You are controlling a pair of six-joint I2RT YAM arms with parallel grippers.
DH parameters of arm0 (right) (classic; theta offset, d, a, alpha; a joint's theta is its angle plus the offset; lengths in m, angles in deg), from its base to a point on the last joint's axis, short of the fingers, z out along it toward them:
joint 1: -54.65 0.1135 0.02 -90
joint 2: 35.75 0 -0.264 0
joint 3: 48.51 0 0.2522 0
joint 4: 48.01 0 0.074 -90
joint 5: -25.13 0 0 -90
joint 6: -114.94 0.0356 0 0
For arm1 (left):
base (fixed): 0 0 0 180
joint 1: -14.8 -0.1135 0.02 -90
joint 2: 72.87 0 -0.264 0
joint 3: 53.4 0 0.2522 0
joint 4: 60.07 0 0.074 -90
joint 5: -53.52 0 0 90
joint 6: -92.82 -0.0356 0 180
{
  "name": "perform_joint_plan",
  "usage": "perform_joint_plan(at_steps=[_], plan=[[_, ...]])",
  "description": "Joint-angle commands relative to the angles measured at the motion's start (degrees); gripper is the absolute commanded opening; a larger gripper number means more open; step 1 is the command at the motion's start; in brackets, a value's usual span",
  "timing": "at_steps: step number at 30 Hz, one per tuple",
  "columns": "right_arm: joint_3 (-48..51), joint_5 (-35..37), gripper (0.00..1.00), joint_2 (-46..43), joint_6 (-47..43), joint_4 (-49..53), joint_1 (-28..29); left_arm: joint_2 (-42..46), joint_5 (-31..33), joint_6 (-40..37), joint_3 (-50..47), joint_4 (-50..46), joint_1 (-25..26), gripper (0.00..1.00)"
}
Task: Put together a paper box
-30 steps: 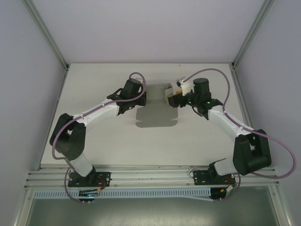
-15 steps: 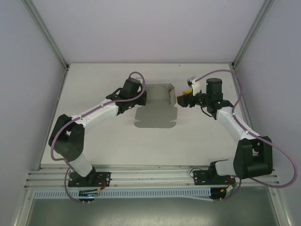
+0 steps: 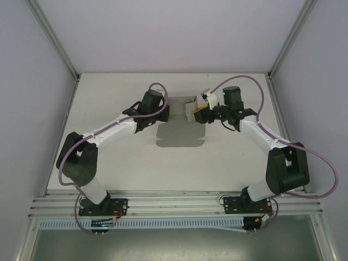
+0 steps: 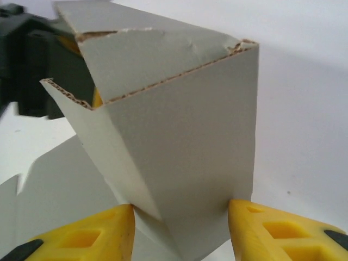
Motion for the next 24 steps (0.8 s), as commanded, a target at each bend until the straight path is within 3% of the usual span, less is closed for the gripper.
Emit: perform_joint_plan(at_steps=[1,3,7,14,18,21,24], plan=[[-2.69,19.81,0.49,1.61,2.05,-1.16,4.57,0.52,-1.12,-0.66,1.23,0.96,0.41,0.0],[-2.89,26.08,0.49,2.74,3.24,-2.88,6.56,0.43,-0.98,-0.63,1.61,0.62,0.45,0.0],[-3.29,30.4,0.43,4.92,7.17,-7.12,7.69,0.68,-0.86,-0.53,1.52,0.67,0.44,0.0],[-6.36,36.22,0.52,11.25,13.01,-11.92,10.05,0.47,-1.85,-0.24,1.93,1.15,0.46,0.0],[-6.89,29.06,0.56,14.01,11.38,-14.85,9.81,0.34,-2.96,-0.34,2.2,1.57,0.46,0.0],[-5.11,17.44,0.56,14.17,10.16,-18.8,7.87,0.34,-2.88,-0.42,1.96,1.3,0.46,0.0],[-2.82,1.34,0.55,13.8,12.06,-23.77,4.6,0.45,-2.78,-0.21,1.48,1.69,0.46,0.0]])
